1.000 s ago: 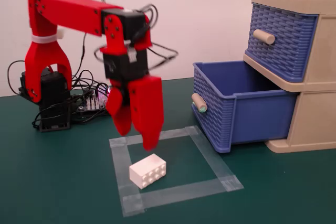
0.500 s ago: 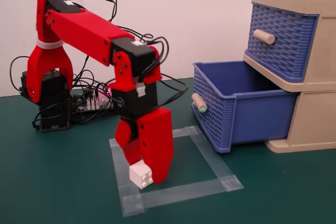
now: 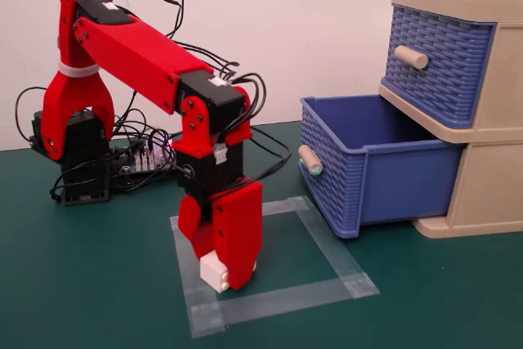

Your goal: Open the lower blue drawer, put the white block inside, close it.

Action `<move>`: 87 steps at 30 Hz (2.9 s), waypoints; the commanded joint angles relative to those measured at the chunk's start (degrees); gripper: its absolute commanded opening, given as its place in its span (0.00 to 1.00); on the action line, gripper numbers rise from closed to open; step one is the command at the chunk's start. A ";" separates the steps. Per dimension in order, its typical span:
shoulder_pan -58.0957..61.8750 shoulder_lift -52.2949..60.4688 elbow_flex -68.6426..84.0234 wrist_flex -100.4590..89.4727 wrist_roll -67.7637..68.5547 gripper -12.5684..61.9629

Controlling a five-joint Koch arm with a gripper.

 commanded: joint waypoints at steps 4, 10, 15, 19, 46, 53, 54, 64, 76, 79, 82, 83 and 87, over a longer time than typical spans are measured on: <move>-0.53 14.33 -3.43 9.93 -3.69 0.06; -14.59 24.43 -21.18 23.73 -3.52 0.06; -30.06 15.56 -34.63 19.69 7.47 0.06; -34.28 4.31 -45.00 16.44 10.28 0.06; -36.83 7.12 -59.15 38.76 10.20 0.62; -35.42 7.73 -37.35 39.55 -4.39 0.62; -35.33 7.56 -36.21 39.37 -4.66 0.62; -38.50 -8.44 -40.96 26.63 -3.43 0.62; -43.95 -25.22 -75.32 1.23 -3.78 0.62; -43.86 -24.17 -76.46 2.55 -3.43 0.63; -43.51 -17.14 -75.94 14.24 -3.52 0.62; -43.24 -15.03 -75.94 20.57 -3.52 0.62; -35.16 -4.48 -72.77 42.98 -4.22 0.62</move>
